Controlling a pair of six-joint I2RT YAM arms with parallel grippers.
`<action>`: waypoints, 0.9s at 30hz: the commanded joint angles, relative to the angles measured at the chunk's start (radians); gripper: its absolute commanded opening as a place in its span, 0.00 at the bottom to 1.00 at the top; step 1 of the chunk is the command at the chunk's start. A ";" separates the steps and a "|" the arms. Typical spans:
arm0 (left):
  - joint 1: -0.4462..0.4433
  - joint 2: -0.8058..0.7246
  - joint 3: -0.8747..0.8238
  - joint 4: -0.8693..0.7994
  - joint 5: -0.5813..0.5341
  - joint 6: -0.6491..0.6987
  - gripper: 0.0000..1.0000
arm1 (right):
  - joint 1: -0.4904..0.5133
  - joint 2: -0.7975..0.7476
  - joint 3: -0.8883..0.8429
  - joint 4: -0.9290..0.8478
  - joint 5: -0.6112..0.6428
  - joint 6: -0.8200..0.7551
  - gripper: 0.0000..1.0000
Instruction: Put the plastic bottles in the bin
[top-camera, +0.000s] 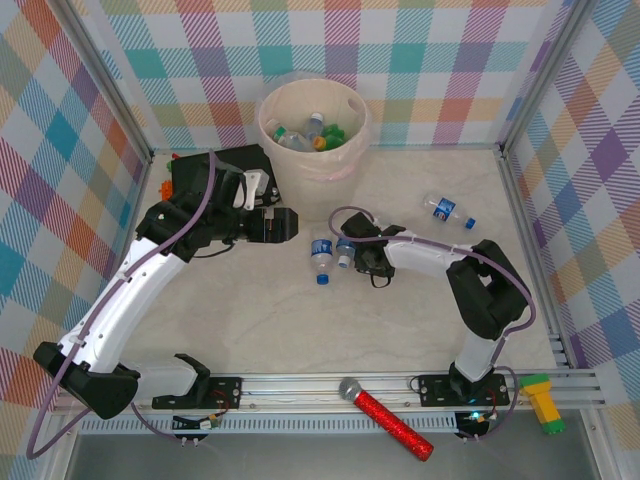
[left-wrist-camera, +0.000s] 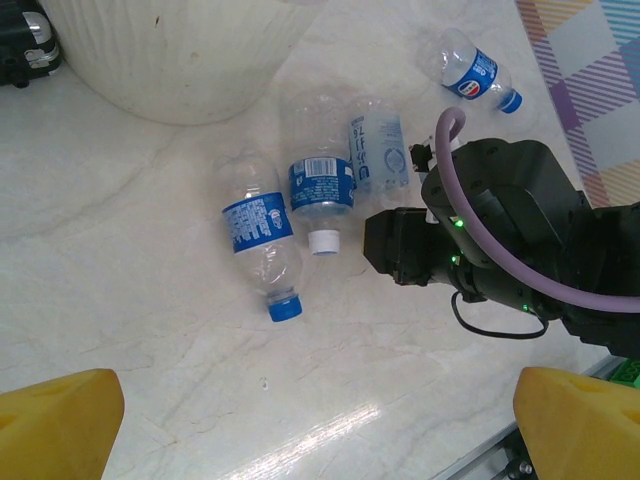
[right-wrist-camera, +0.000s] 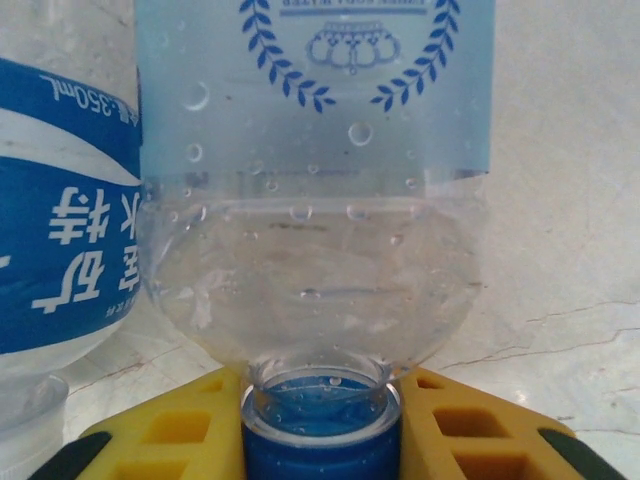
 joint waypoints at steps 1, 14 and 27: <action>-0.013 -0.005 0.022 -0.014 -0.014 0.022 1.00 | 0.003 -0.068 0.016 -0.053 0.062 -0.016 0.30; -0.011 -0.098 0.004 0.076 -0.296 -0.008 0.99 | -0.003 -0.331 0.139 -0.125 0.232 -0.289 0.31; -0.011 -0.145 -0.002 0.083 -0.420 -0.008 1.00 | -0.099 -0.207 0.611 -0.036 0.128 -0.934 0.29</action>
